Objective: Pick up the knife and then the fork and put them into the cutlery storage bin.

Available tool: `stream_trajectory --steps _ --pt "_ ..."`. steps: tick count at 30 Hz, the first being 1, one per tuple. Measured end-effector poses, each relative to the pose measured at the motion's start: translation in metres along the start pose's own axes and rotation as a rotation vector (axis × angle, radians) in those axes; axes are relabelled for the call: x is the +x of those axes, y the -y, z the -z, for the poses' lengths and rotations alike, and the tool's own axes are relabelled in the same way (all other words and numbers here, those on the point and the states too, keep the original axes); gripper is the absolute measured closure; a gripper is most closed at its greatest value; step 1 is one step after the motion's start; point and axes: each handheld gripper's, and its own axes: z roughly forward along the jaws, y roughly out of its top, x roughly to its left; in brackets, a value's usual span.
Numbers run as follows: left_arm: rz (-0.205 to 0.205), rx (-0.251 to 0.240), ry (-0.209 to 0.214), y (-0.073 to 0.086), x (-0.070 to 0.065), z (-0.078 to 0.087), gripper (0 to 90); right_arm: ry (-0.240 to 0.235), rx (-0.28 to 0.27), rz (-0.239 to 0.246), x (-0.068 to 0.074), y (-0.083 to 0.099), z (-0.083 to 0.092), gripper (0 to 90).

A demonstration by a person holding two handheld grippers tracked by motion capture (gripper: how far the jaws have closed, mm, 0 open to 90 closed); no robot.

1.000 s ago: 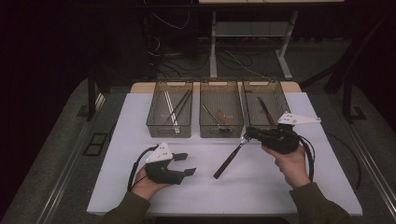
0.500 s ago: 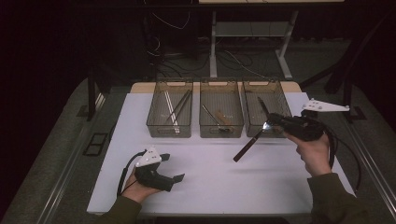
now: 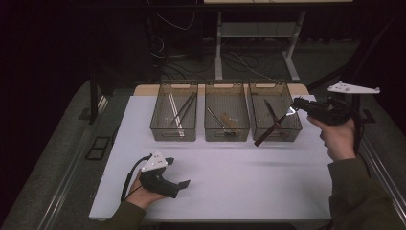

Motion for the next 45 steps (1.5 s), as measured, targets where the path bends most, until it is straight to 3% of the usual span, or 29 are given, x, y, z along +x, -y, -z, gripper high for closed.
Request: stream_trajectory --steps 10,19,24,30,36,43,45 --pt "-0.013 0.008 0.007 0.0 -0.002 -0.002 0.0 0.111 -0.01 -0.019 -0.035 -0.027 -0.004 87.1" --pt "-0.023 0.016 0.012 -0.001 -0.004 -0.003 0.0 0.158 0.06 -0.075 -0.062 -0.022 -0.036 87.1" --pt "-0.022 0.013 0.019 -0.001 -0.004 -0.003 0.0 0.163 0.124 -0.084 -0.068 -0.014 -0.06 87.0" --pt "-0.025 0.015 0.026 -0.001 -0.005 -0.004 0.0 0.135 0.199 -0.084 -0.068 -0.005 -0.085 86.9" --pt "-0.026 0.016 0.032 -0.001 -0.005 -0.005 0.0 0.085 0.224 -0.119 -0.074 0.0 -0.098 86.2" --pt "-0.029 0.024 0.037 -0.001 -0.006 -0.006 0.0 0.188 0.277 -0.067 -0.076 0.01 -0.112 77.9" --pt "-0.028 0.026 0.037 -0.001 -0.006 -0.006 0.0 0.226 0.308 -0.033 -0.075 0.012 -0.117 75.3"
